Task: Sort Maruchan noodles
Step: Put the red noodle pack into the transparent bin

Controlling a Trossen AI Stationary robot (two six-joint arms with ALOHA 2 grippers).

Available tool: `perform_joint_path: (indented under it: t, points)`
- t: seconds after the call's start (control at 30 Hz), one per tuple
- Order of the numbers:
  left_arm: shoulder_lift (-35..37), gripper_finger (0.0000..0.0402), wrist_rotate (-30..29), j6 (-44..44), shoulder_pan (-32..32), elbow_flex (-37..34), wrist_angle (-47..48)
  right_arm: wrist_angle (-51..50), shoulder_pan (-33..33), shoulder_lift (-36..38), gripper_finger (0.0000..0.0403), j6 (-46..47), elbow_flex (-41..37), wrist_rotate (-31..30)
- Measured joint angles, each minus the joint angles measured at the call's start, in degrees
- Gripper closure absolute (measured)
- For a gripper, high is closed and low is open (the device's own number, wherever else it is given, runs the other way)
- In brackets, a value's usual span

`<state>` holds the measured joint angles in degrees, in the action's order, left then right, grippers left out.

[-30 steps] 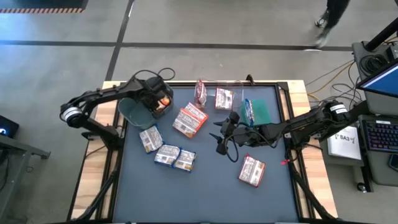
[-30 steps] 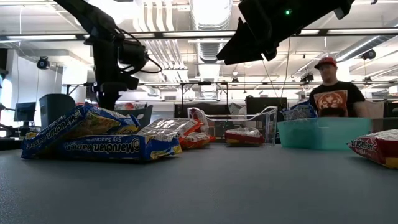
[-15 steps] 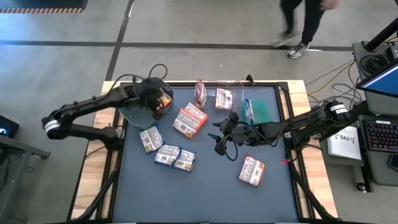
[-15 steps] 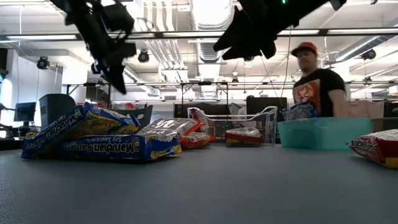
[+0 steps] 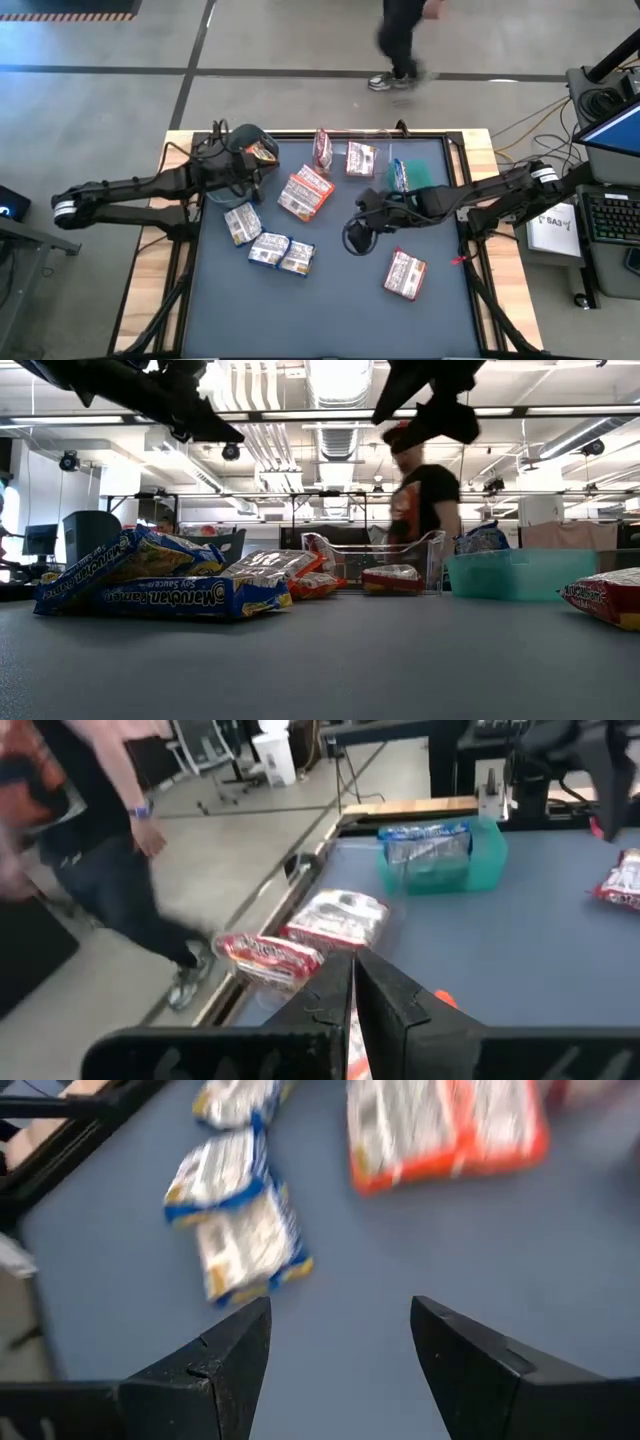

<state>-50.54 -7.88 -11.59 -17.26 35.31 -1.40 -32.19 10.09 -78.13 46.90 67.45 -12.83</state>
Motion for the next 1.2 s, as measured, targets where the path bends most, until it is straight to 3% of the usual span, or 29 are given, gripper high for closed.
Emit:
perform_joint_path:
  t: [0.13,0.33,0.67,0.9,1.0,1.2]
  points:
    - [-0.25,0.0402,-0.42,-1.57,-0.04,0.39,-0.08,-3.6,0.0,-0.02,0.0182,10.73,0.92,6.15]
    - [-1.5,0.0402,-0.55,-2.96,-0.04,1.42,-0.05,-5.0,0.0,-0.04,0.02,19.64,1.32,10.13]
    - [-1.88,0.0402,-0.57,-4.21,-0.09,1.4,0.3,-3.68,0.0,-0.24,0.0213,20.77,3.3,9.82]
    - [-1.88,0.0402,-0.57,-4.12,-0.09,1.31,0.28,-2.98,-0.21,-6.74,0.0213,15.78,6.88,13.14]
    - [-1.88,0.0402,-0.57,-3.98,-0.09,1.31,0.63,-9.1,-0.26,-10.55,0.0213,11.15,11.58,16.81]
    - [-1.88,0.0402,-0.57,-2.81,-0.09,1.29,2.05,-33.6,-0.18,-17.49,0.0213,7.92,18.94,17.78]
